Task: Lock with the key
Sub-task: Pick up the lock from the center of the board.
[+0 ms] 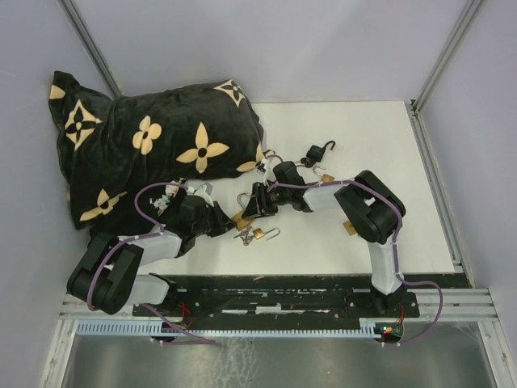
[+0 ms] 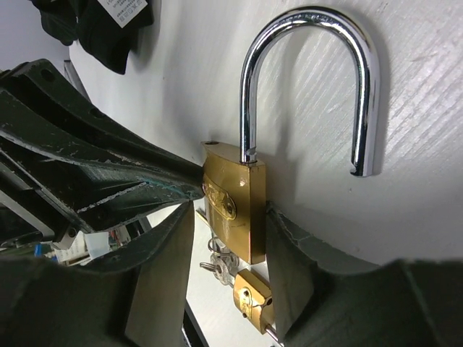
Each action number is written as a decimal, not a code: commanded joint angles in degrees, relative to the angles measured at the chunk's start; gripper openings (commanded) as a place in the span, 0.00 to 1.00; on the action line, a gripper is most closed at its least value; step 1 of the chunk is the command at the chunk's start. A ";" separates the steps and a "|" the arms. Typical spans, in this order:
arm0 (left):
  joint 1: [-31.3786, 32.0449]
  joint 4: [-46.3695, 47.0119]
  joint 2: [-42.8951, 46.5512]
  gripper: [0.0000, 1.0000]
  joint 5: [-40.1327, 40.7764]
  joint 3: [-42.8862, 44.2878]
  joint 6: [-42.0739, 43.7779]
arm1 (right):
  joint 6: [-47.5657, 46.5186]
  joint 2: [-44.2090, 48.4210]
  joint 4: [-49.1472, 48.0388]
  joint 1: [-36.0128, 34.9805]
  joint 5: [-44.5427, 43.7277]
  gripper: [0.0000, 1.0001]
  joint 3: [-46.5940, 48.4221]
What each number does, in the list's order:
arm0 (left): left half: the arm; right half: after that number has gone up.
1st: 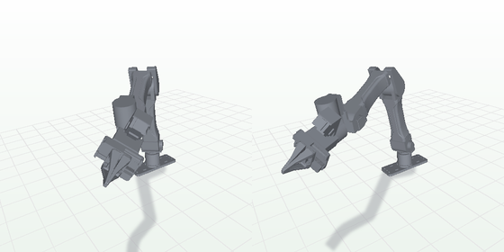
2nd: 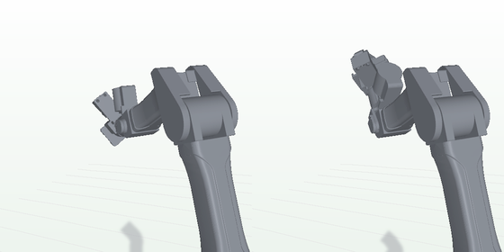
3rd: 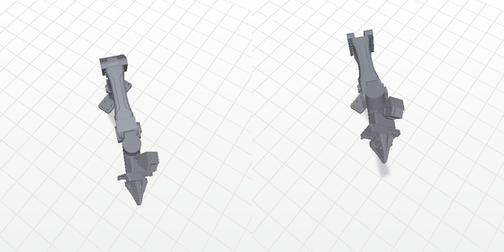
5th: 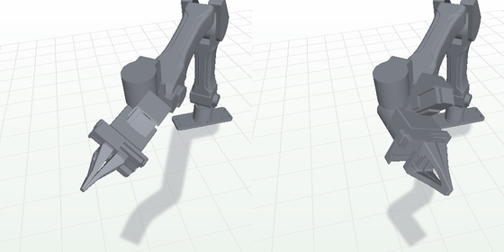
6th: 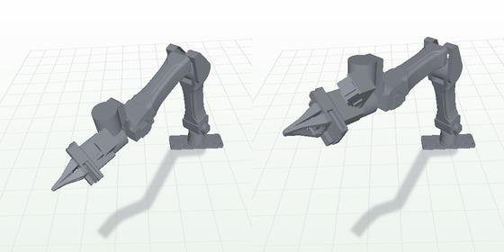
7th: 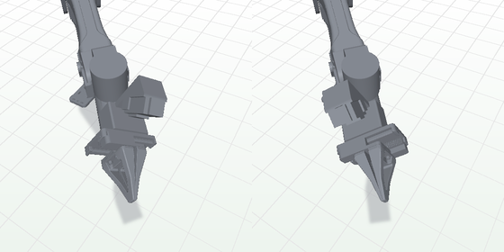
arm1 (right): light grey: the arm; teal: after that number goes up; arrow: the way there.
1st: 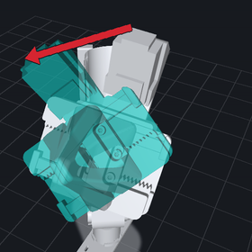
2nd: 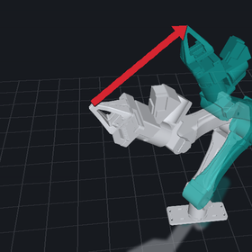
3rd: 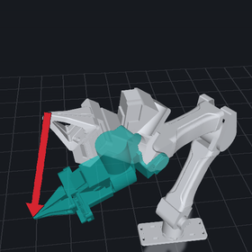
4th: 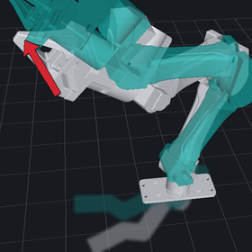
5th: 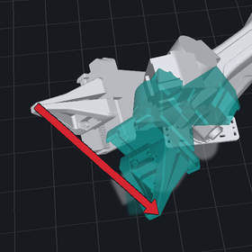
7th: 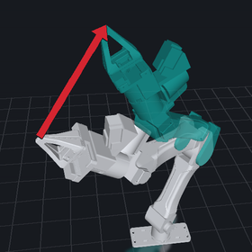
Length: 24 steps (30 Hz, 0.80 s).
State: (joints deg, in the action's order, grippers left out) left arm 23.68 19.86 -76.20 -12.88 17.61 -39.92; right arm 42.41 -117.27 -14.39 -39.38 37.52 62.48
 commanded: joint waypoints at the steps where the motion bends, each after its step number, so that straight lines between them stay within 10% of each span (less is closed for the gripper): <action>1: 0.56 -3.95 -2.98 0.18 0.05 -1.96 -0.25 | 4.51 -0.76 -8.50 -1.71 6.19 0.50 -0.87; 18: 0.62 -3.76 -1.67 0.19 -0.21 -2.32 -0.60 | 9.47 -0.88 -16.16 -1.74 8.52 0.22 -2.28; 24: 0.56 -3.86 -1.77 0.19 -0.39 -2.07 -0.46 | 11.70 -0.41 -19.75 -1.75 9.47 0.28 -2.85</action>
State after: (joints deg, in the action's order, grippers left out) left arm 23.46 21.12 -75.90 -13.63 16.86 -39.92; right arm 49.15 -118.26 -23.83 -38.59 40.16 58.89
